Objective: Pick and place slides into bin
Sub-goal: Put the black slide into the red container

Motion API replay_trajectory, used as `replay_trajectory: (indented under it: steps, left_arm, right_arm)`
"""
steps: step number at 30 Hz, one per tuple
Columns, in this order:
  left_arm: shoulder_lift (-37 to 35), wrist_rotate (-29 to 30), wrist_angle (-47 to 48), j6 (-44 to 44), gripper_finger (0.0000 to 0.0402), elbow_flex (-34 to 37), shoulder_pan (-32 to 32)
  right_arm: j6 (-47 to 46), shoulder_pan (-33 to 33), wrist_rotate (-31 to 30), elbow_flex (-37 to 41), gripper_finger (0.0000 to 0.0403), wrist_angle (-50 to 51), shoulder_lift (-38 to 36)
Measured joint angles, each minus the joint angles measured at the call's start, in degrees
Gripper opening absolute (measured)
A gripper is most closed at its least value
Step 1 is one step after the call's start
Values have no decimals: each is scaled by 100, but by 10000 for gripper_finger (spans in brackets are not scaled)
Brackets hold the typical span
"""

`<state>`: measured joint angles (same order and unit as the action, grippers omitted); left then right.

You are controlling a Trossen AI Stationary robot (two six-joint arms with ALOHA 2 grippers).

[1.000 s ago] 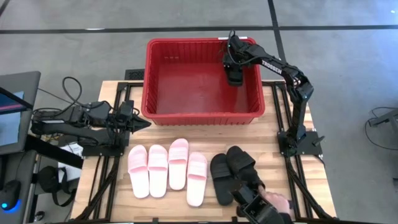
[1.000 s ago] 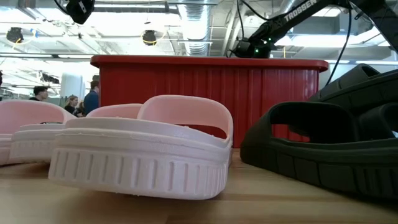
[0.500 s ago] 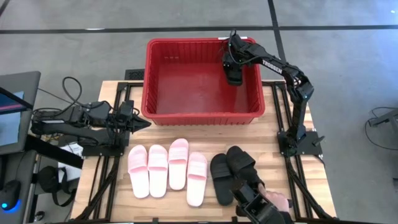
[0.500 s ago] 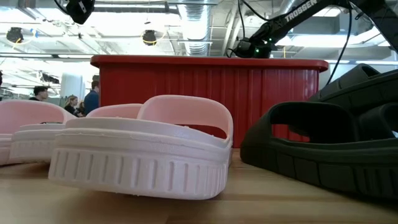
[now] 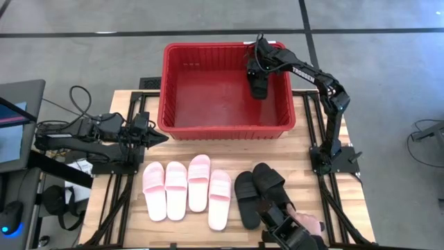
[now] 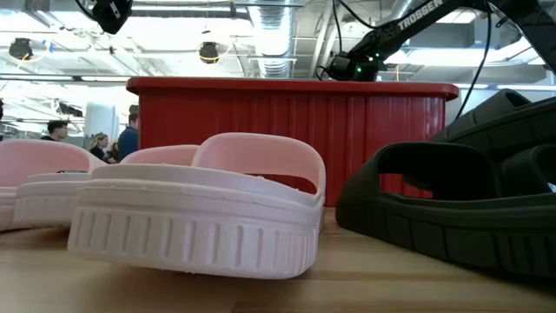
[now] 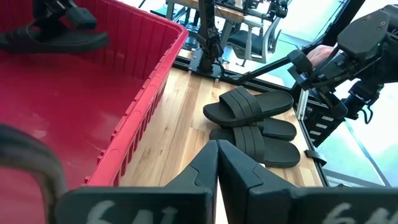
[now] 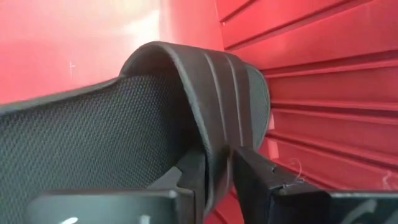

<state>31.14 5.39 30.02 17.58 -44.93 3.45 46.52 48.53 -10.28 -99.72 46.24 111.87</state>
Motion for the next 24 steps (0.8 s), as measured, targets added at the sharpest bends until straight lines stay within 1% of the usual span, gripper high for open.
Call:
replay_trajectory:
  steps: [11, 16, 21, 24]
  left_arm:
    - [-2, 3, 0, 0, 0, 0, 0]
    - [-1, 3, 0, 0, 0, 0, -1]
    - [-1, 3, 0, 22, 0, 0, 0]
    - [-2, 3, 0, 47, 0, 0, -1]
  right_arm:
    - [-11, 11, 161, 0, 89, 273, 0]
    - [-166, 68, 164, 0, 96, 345, -2]
    - [-202, 74, 416, 0, 110, 455, -2]
    - [-210, 72, 443, 0, 121, 457, -2]
